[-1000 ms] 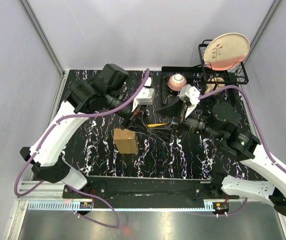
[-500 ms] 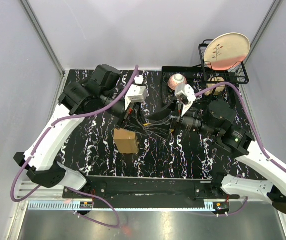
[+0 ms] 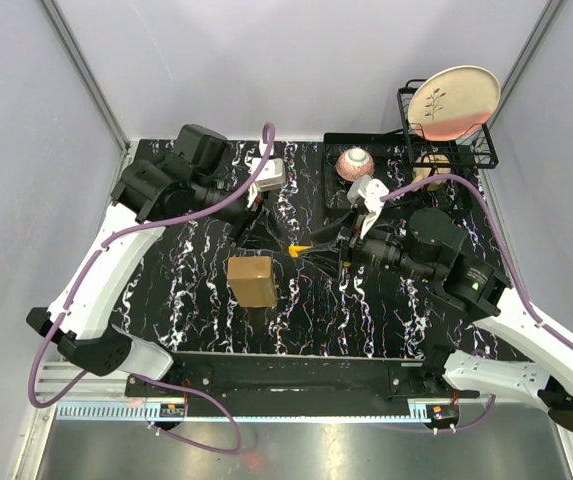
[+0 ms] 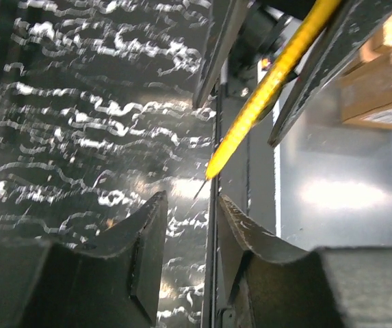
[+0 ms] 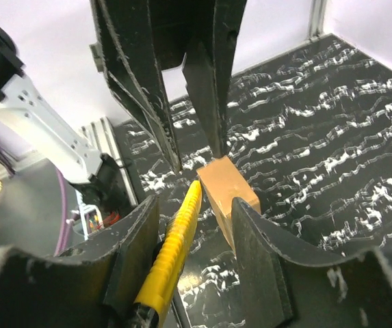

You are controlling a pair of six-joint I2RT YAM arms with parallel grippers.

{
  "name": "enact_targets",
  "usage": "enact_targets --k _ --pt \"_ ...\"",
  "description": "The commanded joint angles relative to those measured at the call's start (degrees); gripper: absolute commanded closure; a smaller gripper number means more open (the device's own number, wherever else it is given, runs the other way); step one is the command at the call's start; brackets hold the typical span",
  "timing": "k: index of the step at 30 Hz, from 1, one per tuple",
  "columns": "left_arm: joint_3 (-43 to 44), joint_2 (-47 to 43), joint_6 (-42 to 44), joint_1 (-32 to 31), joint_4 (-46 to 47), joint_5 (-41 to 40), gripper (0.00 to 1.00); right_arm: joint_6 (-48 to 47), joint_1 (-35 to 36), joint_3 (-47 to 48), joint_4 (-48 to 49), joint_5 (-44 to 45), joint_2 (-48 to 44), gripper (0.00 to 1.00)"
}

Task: Unpack the express box
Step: Adjust the knife, then pick up the express box from the center of the board.

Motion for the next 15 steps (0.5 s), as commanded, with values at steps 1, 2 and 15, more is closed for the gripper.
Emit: enact_targets --k 1,2,15 --pt "-1.5 -0.9 6.3 1.2 -4.4 -11.3 0.61 -3.5 -0.1 3.4 -6.3 3.9 1.6 1.0" --pt "-3.5 -0.9 8.5 1.7 -4.8 -12.7 0.55 -3.7 0.0 3.7 -7.1 4.6 1.8 1.0" --pt "-26.9 -11.6 27.3 3.1 3.2 -25.9 0.01 -3.6 -0.1 -6.5 -1.6 20.0 0.6 1.0"
